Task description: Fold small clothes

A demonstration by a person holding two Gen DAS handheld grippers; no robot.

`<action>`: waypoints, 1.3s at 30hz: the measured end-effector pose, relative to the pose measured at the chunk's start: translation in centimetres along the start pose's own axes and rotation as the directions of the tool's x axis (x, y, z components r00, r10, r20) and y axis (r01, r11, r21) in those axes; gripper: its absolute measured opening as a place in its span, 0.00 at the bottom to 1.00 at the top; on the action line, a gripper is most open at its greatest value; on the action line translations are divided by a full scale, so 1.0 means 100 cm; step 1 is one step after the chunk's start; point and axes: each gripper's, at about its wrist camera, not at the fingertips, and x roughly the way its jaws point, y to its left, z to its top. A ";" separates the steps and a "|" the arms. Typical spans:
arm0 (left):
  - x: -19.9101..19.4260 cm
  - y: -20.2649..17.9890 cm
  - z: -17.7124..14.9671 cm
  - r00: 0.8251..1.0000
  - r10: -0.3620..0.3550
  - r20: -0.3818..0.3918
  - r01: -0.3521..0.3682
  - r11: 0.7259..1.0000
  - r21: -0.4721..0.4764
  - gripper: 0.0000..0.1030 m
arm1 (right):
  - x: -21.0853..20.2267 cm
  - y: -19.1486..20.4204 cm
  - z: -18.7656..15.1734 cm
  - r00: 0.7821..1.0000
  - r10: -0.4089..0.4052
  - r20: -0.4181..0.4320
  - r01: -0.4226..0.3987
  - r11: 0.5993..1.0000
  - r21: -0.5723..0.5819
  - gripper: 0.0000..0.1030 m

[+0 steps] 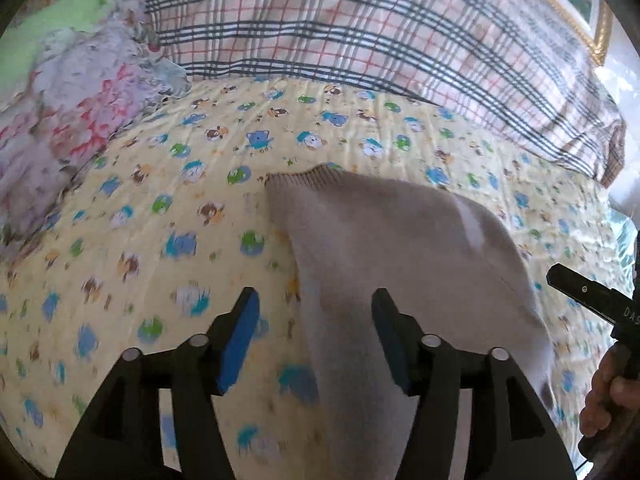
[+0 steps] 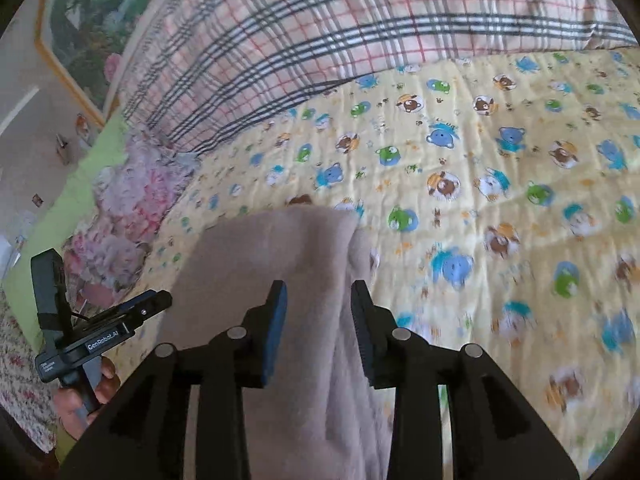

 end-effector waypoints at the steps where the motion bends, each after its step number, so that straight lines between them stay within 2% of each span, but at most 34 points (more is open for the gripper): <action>1: -0.008 -0.002 -0.009 1.000 0.003 0.007 -0.003 1.000 0.005 0.60 | -0.007 0.003 -0.007 1.000 0.006 -0.001 -0.006 1.000 -0.009 0.41; 5: -0.038 -0.006 -0.045 0.999 -0.013 0.038 0.013 1.000 0.011 0.67 | -0.027 0.017 -0.035 1.000 0.007 -0.012 -0.007 0.998 -0.064 0.53; 8: -0.052 -0.008 -0.067 0.999 -0.029 0.041 0.029 1.000 0.003 0.71 | -0.043 0.025 -0.059 1.000 0.018 -0.007 -0.019 0.995 -0.097 0.56; 10: -0.061 -0.008 -0.081 0.999 -0.013 0.048 0.013 1.000 -0.004 0.72 | -0.051 0.029 -0.075 1.000 0.019 -0.002 -0.019 0.994 -0.112 0.59; 16: -0.078 -0.008 -0.113 0.999 -0.022 0.043 0.023 0.999 -0.025 0.75 | -0.069 0.029 -0.117 0.999 0.028 0.017 -0.025 0.990 -0.137 0.66; 21: -0.092 -0.012 -0.140 0.997 0.034 0.076 -0.036 0.999 0.025 0.80 | -0.080 0.024 -0.143 1.000 0.013 0.020 -0.010 0.988 -0.153 0.69; 23: -0.097 -0.013 -0.149 0.994 0.056 0.090 -0.061 0.997 0.047 0.80 | -0.085 0.024 -0.153 1.000 0.015 0.021 -0.011 0.985 -0.171 0.75; 26: -0.102 -0.012 -0.164 0.993 0.069 0.096 -0.075 0.996 0.056 0.82 | -0.094 0.029 -0.167 0.999 0.010 0.035 -0.002 0.972 -0.236 0.83; 30: -0.105 -0.010 -0.180 0.989 0.104 0.106 -0.109 0.993 0.045 0.82 | -0.104 0.037 -0.184 0.999 -0.009 0.047 0.024 0.944 -0.329 0.86; 35: -0.105 -0.016 -0.195 0.991 0.098 0.089 -0.106 0.991 0.086 0.82 | -0.117 0.042 -0.199 0.998 -0.006 0.069 0.032 0.925 -0.380 0.95; 39: -0.104 -0.022 -0.202 0.993 0.096 0.068 -0.104 0.986 0.128 0.83 | -0.124 0.045 -0.208 0.996 -0.004 0.087 0.038 0.917 -0.396 0.98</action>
